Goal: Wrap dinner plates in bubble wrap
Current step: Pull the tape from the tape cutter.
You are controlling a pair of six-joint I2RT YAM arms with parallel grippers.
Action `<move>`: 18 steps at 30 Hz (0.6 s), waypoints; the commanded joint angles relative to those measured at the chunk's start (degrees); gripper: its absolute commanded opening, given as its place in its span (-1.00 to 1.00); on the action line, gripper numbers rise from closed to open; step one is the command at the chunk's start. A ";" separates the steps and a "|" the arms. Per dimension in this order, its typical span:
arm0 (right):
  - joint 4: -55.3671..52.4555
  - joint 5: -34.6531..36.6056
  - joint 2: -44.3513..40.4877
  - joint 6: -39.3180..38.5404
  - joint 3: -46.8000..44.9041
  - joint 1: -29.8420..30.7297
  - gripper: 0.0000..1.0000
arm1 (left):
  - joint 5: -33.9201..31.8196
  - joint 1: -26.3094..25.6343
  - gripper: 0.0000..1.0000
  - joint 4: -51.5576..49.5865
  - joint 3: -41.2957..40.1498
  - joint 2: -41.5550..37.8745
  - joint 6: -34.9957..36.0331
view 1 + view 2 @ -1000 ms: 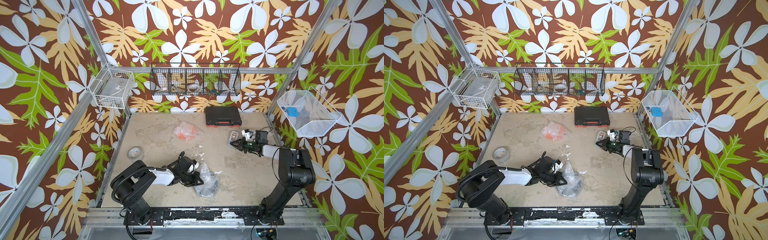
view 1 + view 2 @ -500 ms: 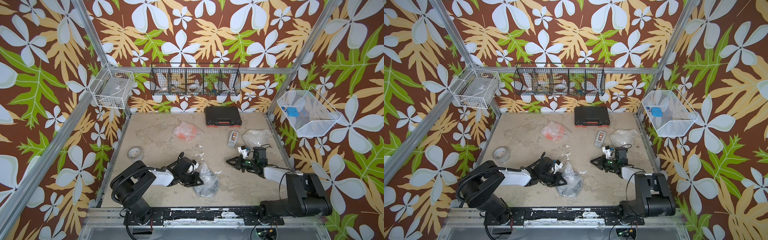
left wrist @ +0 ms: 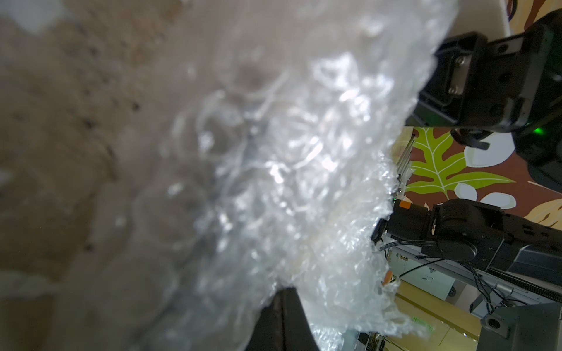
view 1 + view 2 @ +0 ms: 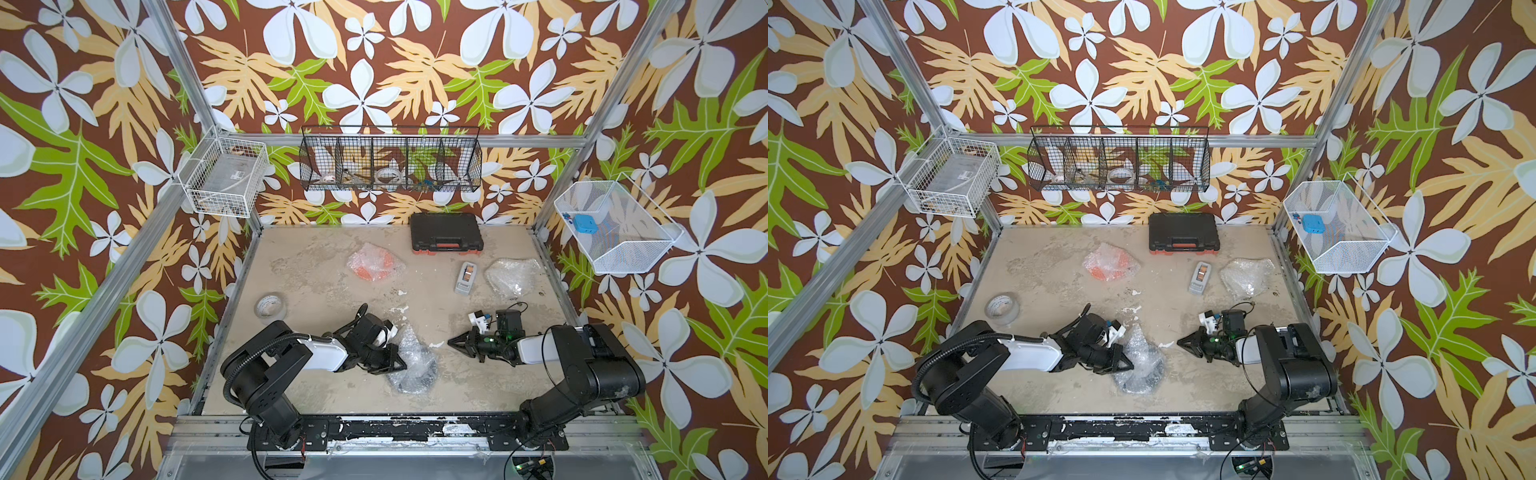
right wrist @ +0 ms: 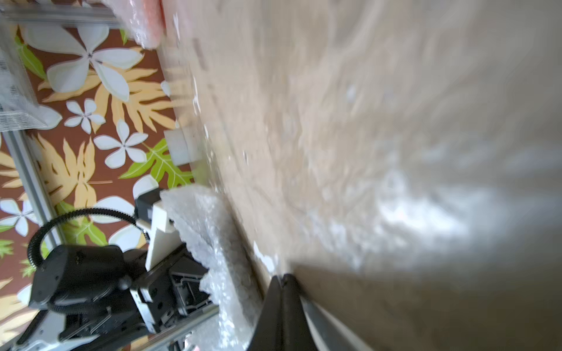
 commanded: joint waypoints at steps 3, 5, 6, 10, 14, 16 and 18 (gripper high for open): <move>-5.86 -1.32 -5.75 1.38 -2.36 1.25 -0.69 | -5.10 0.09 -0.90 -14.21 -0.11 1.34 0.79; -10.57 -0.20 -9.87 -0.53 -0.80 1.16 -0.62 | -5.10 0.09 -0.90 -14.34 -0.09 1.52 0.98; -13.18 0.75 -12.13 -1.74 0.65 0.79 -0.57 | -5.02 0.09 -0.90 -14.34 -0.09 1.52 0.98; -16.89 3.69 -16.06 -6.12 5.94 -4.14 -0.40 | -5.03 0.09 -0.90 -14.58 0.00 1.39 1.08; -12.29 2.99 -7.64 -9.67 12.05 -11.05 -0.35 | -4.93 0.09 -0.90 -14.92 0.32 1.73 1.39; -7.55 2.23 -3.40 -9.09 14.59 -12.30 -0.31 | -4.97 0.09 -0.90 -15.42 0.61 1.96 1.77; -3.70 2.02 1.05 -9.38 17.55 -12.36 -0.24 | -5.01 0.09 -0.90 -15.55 0.78 1.87 1.95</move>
